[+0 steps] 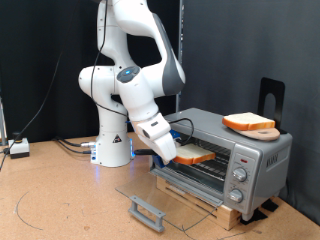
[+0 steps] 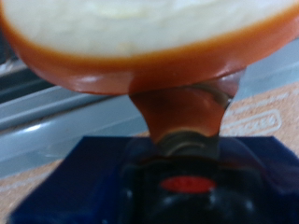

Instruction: Make a piece of toast with the oven

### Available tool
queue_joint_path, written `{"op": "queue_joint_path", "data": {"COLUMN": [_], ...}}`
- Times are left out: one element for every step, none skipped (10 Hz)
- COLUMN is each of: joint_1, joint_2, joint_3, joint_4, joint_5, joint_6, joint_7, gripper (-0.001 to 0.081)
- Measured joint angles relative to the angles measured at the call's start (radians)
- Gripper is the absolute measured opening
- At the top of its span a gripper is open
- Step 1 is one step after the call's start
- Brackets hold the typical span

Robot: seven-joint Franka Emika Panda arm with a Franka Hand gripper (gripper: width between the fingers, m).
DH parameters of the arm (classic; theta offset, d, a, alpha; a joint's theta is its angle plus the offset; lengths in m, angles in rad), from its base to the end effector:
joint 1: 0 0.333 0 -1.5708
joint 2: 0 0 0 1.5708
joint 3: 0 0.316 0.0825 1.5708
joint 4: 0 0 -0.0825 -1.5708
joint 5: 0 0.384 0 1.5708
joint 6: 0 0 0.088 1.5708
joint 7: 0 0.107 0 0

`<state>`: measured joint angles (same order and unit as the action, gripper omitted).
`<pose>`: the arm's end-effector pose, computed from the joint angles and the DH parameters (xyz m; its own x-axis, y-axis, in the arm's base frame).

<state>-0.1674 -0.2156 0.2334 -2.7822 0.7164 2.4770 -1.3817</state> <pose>0.3677 0.0169 0.2652 0.6584 0.6994 0.2780 0.7526 -0.6171 -0.2300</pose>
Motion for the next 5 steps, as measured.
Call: {"op": "queue_joint_path", "data": {"joint_1": [0.007,0.013,0.017,0.019,0.019], "joint_2": [-0.004,-0.010,-0.021,-0.033,-0.043], "joint_3": [0.014,0.026,0.040,0.061,0.087], "joint_4": [0.000,0.000,0.000,-0.002,-0.007], "joint_5": [0.012,0.021,0.023,0.019,0.002], "joint_6": [0.012,0.020,0.032,0.070,0.120], "joint_7": [0.001,0.002,0.002,0.002,0.003], "gripper": [0.0396,0.0396,0.0396,0.0396,0.0396]}}
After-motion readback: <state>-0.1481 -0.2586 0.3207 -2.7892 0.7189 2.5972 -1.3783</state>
